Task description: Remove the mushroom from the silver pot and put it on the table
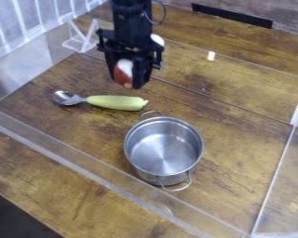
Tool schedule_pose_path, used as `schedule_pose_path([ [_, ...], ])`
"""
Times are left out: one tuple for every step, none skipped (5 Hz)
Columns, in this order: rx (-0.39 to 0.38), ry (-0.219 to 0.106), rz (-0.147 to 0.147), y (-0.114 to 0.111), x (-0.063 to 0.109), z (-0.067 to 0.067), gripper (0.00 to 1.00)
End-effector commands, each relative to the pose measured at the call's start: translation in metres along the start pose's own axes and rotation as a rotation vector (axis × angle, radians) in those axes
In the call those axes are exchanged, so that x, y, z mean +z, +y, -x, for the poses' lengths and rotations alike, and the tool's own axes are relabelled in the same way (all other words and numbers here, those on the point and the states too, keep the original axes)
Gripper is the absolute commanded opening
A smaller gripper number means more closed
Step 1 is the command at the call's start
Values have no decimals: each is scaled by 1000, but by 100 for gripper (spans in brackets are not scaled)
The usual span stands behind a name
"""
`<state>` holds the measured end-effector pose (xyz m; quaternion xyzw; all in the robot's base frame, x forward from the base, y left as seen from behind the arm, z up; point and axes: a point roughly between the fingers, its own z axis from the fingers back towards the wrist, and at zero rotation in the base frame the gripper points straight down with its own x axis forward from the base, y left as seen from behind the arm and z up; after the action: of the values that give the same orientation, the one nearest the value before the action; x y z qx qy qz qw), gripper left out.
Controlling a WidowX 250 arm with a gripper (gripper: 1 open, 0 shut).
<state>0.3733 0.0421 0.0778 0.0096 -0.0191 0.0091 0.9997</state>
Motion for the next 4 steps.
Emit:
schedule_pose_path([
  [35, -66, -10, 14, 14, -14, 0],
  [50, -60, -5, 18, 9, -18, 0],
  [64, -58, 1, 21, 7, -20, 0],
  [79, -55, 8, 22, 4, -22, 0],
])
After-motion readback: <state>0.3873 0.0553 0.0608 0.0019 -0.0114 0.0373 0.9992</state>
